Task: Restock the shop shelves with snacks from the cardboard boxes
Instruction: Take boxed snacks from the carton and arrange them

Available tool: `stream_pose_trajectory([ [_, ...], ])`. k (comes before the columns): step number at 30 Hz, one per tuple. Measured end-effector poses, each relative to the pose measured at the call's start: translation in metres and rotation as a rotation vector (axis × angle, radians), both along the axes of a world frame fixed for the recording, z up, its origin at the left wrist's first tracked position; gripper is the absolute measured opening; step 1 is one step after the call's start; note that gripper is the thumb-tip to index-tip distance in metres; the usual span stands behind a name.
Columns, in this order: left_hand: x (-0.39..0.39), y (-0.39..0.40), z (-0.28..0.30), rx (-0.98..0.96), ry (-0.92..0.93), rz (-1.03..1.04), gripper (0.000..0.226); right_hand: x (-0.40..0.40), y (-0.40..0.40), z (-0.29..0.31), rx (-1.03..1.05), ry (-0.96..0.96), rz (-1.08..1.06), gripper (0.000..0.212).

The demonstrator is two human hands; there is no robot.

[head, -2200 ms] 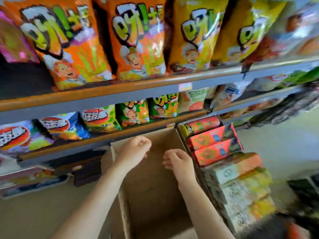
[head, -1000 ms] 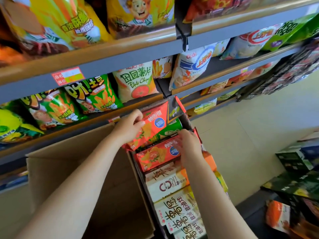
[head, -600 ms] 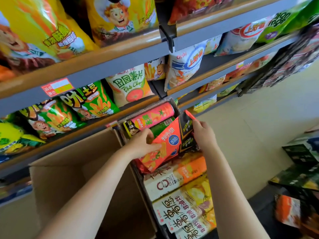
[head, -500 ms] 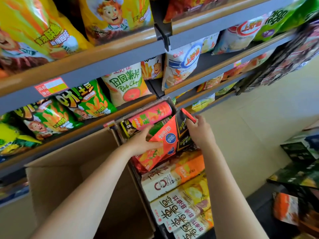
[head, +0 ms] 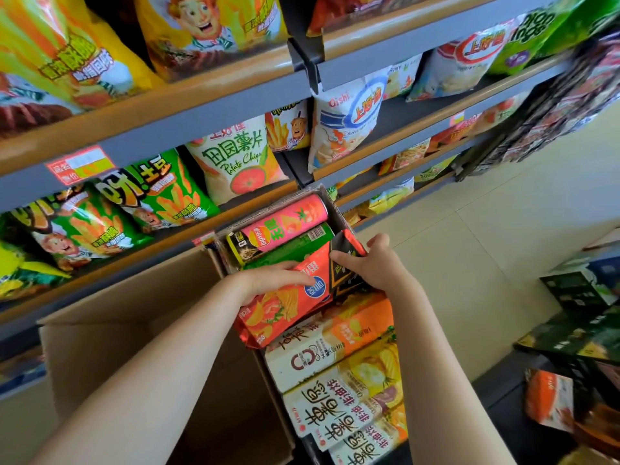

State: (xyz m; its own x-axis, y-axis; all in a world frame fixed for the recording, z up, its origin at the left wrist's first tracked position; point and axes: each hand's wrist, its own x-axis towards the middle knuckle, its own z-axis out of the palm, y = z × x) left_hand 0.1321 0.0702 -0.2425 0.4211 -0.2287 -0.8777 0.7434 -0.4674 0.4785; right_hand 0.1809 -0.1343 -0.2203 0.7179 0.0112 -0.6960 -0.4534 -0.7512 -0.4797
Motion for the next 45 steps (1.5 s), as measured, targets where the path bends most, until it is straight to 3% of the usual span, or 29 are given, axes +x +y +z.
stream_pose_trajectory([
  [3, -0.002, 0.005, 0.004, -0.027, 0.01, 0.007, 0.033, -0.003, 0.005, 0.007, 0.052, -0.041, -0.006, 0.066],
  [5, -0.006, 0.013, 0.004, -0.066, 0.039, 0.058, 0.03, -0.005, 0.016, 0.011, 0.099, -0.133, 0.046, 0.056],
  [7, -0.011, 0.023, 0.001, -0.142, 0.065, 0.147, 0.057, -0.009, 0.028, 0.015, 0.169, -0.248, 0.057, 0.052],
  [10, -0.014, 0.037, 0.002, -0.267, 0.046, 0.175, 0.095, -0.016, 0.045, 0.017, 0.291, -0.357, -0.005, 0.062],
  [15, -0.025, 0.055, 0.016, -0.351, -0.078, 0.496, 0.107, -0.039, 0.072, 0.016, 0.474, -0.502, -0.13, 0.09],
  [18, -0.043, 0.063, 0.032, -0.353, -0.171, 0.739, 0.075, -0.067, 0.1, 0.016, 0.6, -0.391, -0.136, 0.105],
  [21, -0.069, 0.07, 0.054, -0.352, -0.229, 0.836, 0.047, -0.101, 0.135, 0.02, 0.784, -0.355, -0.099, 0.092],
  [24, -0.105, 0.081, 0.079, -0.377, -0.276, 0.826, 0.068, -0.131, 0.162, 0.029, 0.88, -0.293, -0.125, 0.079],
  [27, -0.125, 0.103, 0.1, -0.262, -0.455, 0.944, 0.054, -0.165, 0.191, 0.043, 0.931, -0.094, -0.186, 0.077],
  [29, -0.147, 0.132, 0.104, -0.282, -0.553, 1.06, 0.047, -0.194, 0.215, 0.055, 0.982, 0.006, -0.202, 0.069],
  [32, -0.173, 0.18, 0.123, -0.308, -0.554, 1.243, 0.044, -0.242, 0.259, 0.079, 1.049, 0.128, -0.154, 0.062],
  [35, -0.217, 0.239, 0.148, -0.266, -0.586, 1.219, 0.079, -0.284, 0.304, 0.107, 1.099, 0.162, -0.125, 0.062],
  [38, -0.295, 0.272, 0.18, -0.345, -0.752, 1.087, 0.092, -0.312, 0.343, 0.143, 1.195, 0.178, -0.073, 0.059],
  [42, -0.388, 0.286, 0.212, -0.386, -0.778, 1.09, 0.076, -0.331, 0.396, 0.177, 1.242, 0.125, 0.071, 0.055],
  [45, -0.409, 0.329, 0.22, -0.425, -0.838, 1.335, 0.059, -0.355, 0.446, 0.19, 1.202, 0.063, 0.153, 0.052],
])
